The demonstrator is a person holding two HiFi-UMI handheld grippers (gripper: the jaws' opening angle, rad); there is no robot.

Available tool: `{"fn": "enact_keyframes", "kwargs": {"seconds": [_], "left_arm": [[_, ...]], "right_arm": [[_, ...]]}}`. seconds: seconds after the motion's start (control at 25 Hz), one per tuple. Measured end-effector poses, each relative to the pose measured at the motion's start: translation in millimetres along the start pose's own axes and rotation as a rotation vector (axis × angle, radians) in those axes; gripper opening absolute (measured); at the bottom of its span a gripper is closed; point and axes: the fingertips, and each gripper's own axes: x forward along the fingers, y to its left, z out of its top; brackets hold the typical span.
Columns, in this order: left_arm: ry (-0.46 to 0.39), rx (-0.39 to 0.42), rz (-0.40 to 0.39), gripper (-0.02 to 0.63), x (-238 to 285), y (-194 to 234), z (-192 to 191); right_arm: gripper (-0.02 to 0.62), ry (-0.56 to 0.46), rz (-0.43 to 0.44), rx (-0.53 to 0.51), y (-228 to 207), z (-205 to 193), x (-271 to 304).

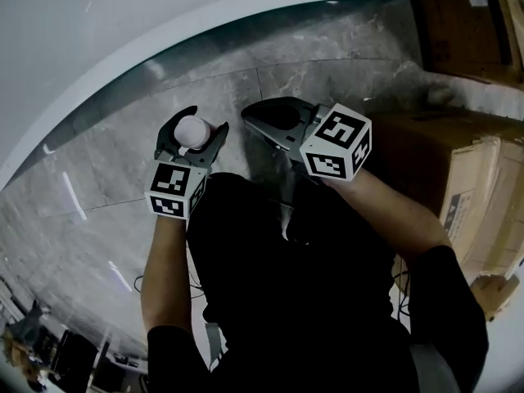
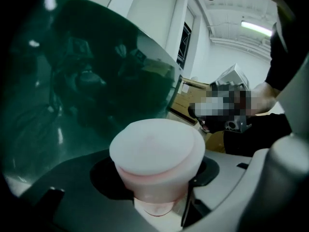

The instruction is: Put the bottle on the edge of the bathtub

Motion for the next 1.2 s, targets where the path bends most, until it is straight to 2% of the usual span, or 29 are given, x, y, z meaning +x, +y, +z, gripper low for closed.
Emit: {"fn": "enact_keyframes", "kwargs": {"seconds": [0.2, 0.36, 0.44, 0.6, 0.72, 0.88, 1.08, 1.2], "left_arm": [[-0.003, 0.023, -0.011, 0.293, 27.6, 18.7, -22.6], [-0.016, -0.012, -0.025, 0.293, 50.6, 33.3, -38.8], [0.007, 0.003, -0.019, 0.293, 62.7, 38.7, -49.3], [0.097, 0.088, -0.025, 0.293, 88.4, 42.3, -72.2], [0.141, 0.057, -0.046, 0.293, 100.5, 47.4, -87.8], [0.158, 0.011, -0.034, 0.293, 111.5, 61.6, -94.4], [0.21, 0.078, -0.013, 0.293, 134.4, 68.6, -108.3], [0.219, 0.062, -0.015, 0.293, 149.9, 66.4, -119.3]], "right_arm": [[0.028, 0.008, 0.007, -0.012, -19.9, -27.6, 12.7], [0.028, 0.008, 0.002, -0.001, -41.4, -36.5, 13.1], [0.028, 0.0, -0.014, -0.008, -49.6, -36.7, 10.5], [0.028, -0.005, -0.009, 0.016, -55.1, -35.5, 3.2], [0.028, -0.002, -0.015, -0.004, -56.1, -37.5, -2.3], [0.028, 0.006, -0.03, 0.011, -63.8, -42.6, -5.1], [0.028, 0.032, -0.06, 0.036, -69.7, -48.7, -4.5], [0.028, 0.057, -0.056, -0.061, -58.0, -49.4, -3.8]]}}
